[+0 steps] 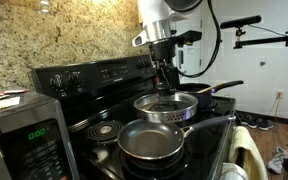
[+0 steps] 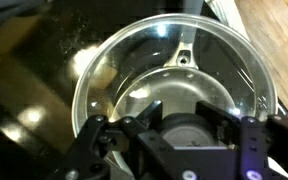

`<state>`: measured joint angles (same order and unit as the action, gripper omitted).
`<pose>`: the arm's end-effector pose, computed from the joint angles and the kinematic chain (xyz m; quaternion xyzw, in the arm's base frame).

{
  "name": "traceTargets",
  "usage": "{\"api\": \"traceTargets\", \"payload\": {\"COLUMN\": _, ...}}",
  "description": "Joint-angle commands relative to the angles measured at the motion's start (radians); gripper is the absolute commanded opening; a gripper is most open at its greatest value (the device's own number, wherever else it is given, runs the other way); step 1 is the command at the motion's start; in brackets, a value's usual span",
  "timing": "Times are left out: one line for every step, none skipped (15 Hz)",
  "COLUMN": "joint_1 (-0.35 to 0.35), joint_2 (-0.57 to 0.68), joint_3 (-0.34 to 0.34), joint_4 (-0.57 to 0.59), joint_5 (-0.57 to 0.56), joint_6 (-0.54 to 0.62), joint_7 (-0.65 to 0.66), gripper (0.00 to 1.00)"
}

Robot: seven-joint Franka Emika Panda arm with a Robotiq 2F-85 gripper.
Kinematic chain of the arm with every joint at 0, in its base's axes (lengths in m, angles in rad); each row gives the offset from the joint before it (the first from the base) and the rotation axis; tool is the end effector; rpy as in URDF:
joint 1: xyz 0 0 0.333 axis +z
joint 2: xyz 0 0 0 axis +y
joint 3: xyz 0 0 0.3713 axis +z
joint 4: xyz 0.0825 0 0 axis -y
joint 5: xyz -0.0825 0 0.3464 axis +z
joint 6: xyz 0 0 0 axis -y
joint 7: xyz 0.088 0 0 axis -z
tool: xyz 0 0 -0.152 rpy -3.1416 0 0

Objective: Transfer the lid from the pot to the pan

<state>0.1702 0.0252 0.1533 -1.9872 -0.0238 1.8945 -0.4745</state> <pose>0.4844 0.1589 0.4675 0.9181 0.3920 -0.0593 0.0047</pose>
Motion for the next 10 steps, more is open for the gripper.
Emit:
{"api": "traceTargets", "payload": {"joint_1": 0.010, "joint_2": 0.028, "joint_3": 0.022, "joint_4": 0.005, "joint_5": 0.012, "joint_6": 0.042, "joint_7": -0.046, "gripper": 0.16}}
{"api": "traceTargets", "payload": {"joint_1": 0.012, "joint_2": 0.038, "joint_3": 0.030, "joint_4": 0.006, "joint_5": 0.010, "joint_6": 0.047, "joint_7": -0.055, "gripper": 0.16}}
{"api": "traceTargets", "payload": {"joint_1": 0.014, "joint_2": 0.047, "joint_3": 0.037, "joint_4": 0.007, "joint_5": 0.004, "joint_6": 0.049, "joint_7": -0.058, "gripper": 0.16}}
{"api": "traceTargets", "payload": {"joint_1": 0.018, "joint_2": 0.053, "joint_3": 0.042, "joint_4": 0.004, "joint_5": 0.000, "joint_6": 0.062, "joint_7": -0.067, "gripper": 0.16}}
{"api": "traceTargets", "payload": {"joint_1": 0.022, "joint_2": 0.058, "joint_3": 0.048, "joint_4": 0.000, "joint_5": -0.008, "joint_6": 0.077, "joint_7": -0.081, "gripper": 0.16}}
{"api": "traceTargets", "payload": {"joint_1": 0.025, "joint_2": 0.065, "joint_3": 0.056, "joint_4": -0.002, "joint_5": -0.013, "joint_6": 0.089, "joint_7": -0.093, "gripper": 0.16}}
{"api": "traceTargets", "payload": {"joint_1": 0.027, "joint_2": 0.070, "joint_3": 0.063, "joint_4": -0.003, "joint_5": -0.014, "joint_6": 0.102, "joint_7": -0.109, "gripper": 0.16}}
{"api": "traceTargets", "payload": {"joint_1": 0.029, "joint_2": 0.076, "joint_3": 0.068, "joint_4": -0.004, "joint_5": -0.013, "joint_6": 0.114, "joint_7": -0.126, "gripper": 0.16}}
{"api": "traceTargets", "payload": {"joint_1": 0.031, "joint_2": 0.080, "joint_3": 0.072, "joint_4": -0.006, "joint_5": -0.011, "joint_6": 0.129, "joint_7": -0.141, "gripper": 0.16}}
{"api": "traceTargets", "payload": {"joint_1": 0.032, "joint_2": 0.084, "joint_3": 0.076, "joint_4": -0.004, "joint_5": -0.011, "joint_6": 0.130, "joint_7": -0.149, "gripper": 0.16}}
